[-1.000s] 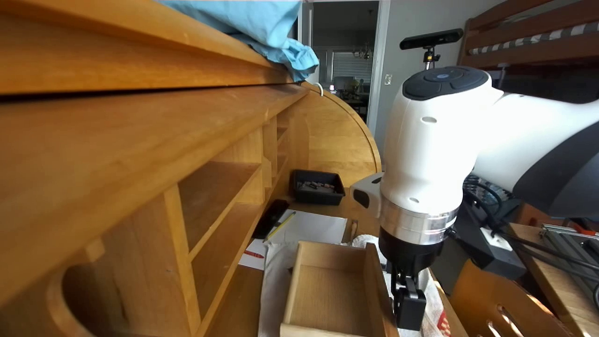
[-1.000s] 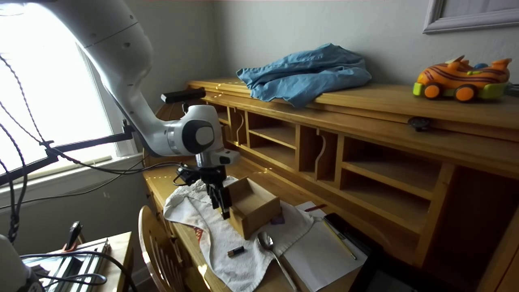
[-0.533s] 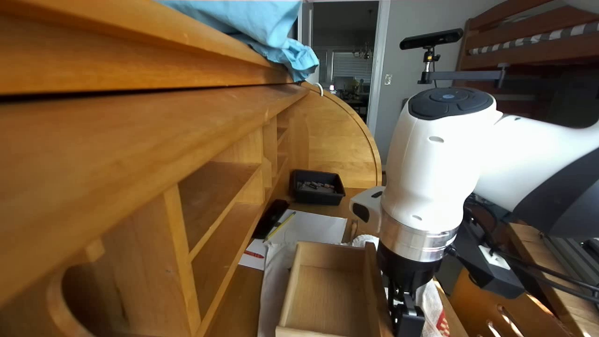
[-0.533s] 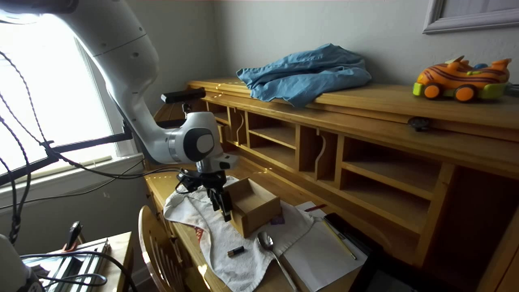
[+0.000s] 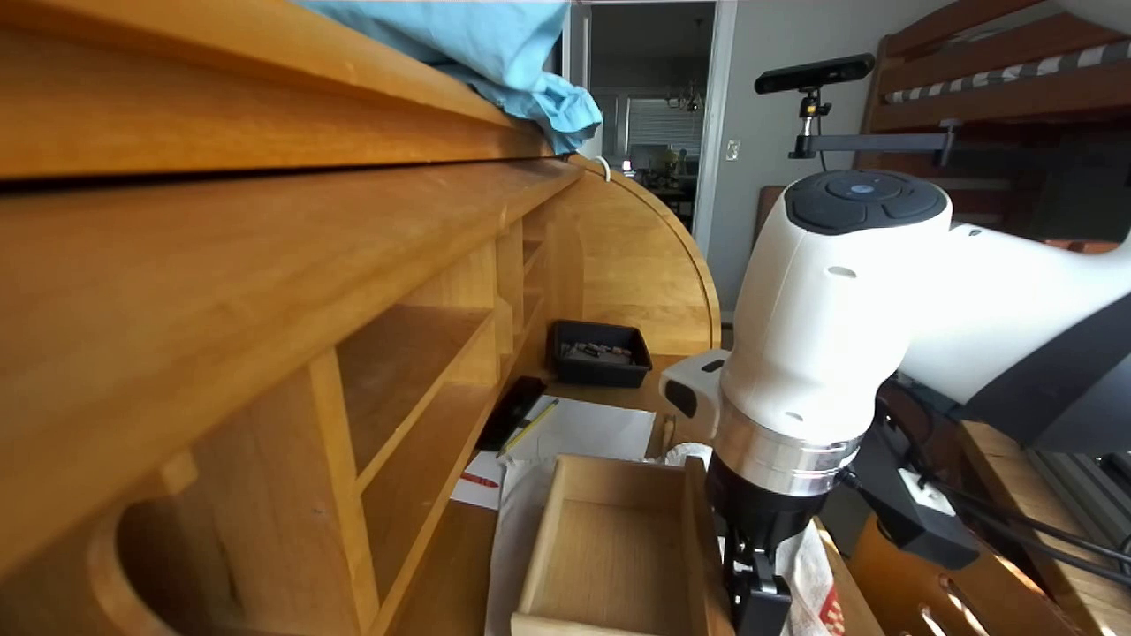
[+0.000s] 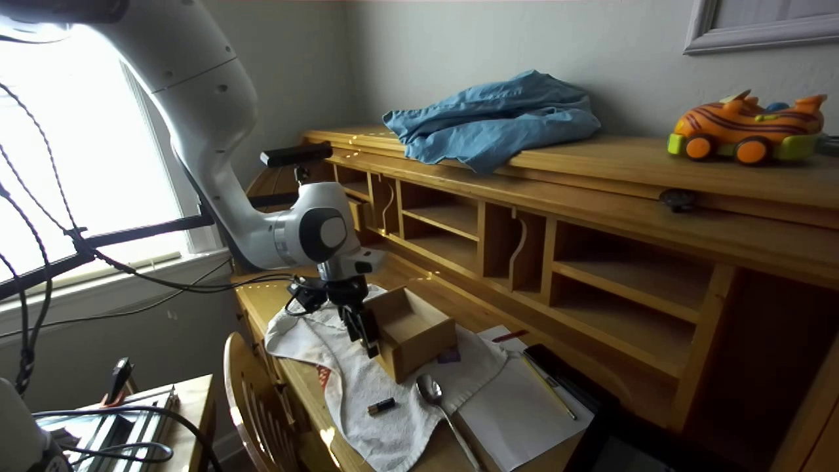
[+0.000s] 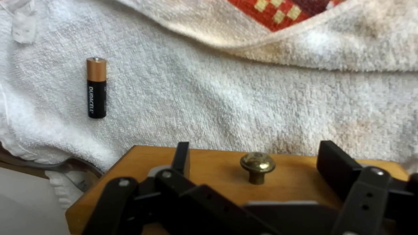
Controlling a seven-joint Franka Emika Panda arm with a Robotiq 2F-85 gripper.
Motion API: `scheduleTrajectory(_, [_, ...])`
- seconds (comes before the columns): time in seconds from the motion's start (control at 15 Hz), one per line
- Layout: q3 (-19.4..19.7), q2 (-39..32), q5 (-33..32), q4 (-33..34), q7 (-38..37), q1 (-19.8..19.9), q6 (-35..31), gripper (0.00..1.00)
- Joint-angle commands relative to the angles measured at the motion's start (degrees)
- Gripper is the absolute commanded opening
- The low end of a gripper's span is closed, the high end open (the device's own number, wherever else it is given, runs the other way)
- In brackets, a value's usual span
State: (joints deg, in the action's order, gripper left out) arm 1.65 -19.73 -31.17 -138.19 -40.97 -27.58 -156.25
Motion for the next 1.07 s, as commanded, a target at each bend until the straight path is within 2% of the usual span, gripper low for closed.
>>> scheduleTrajectory(0.0, [1.3, 0.4, -3.0, -0.3, -3.5, -1.2, -1.7, 1.0])
scheduleTrajectory(0.53, [1.1, 1.0, -2.1, -0.6, -4.3, -1.3, -2.9, 1.0])
scheduleTrajectory(0.6, [1.1, 1.0, -2.1, -0.6, -4.2, -1.3, -3.0, 0.95])
scheduleTrajectory(0.67, [1.1, 1.0, -2.0, -0.6, -4.3, -1.3, -2.9, 0.72])
scheduleTrajectory(0.8, [1.2, 1.1, -2.1, -0.6, -4.5, -1.4, -2.8, 0.69])
scheduleTrajectory(1.0, [1.1, 1.2, -2.1, -0.6, -4.6, -1.5, -2.7, 0.46])
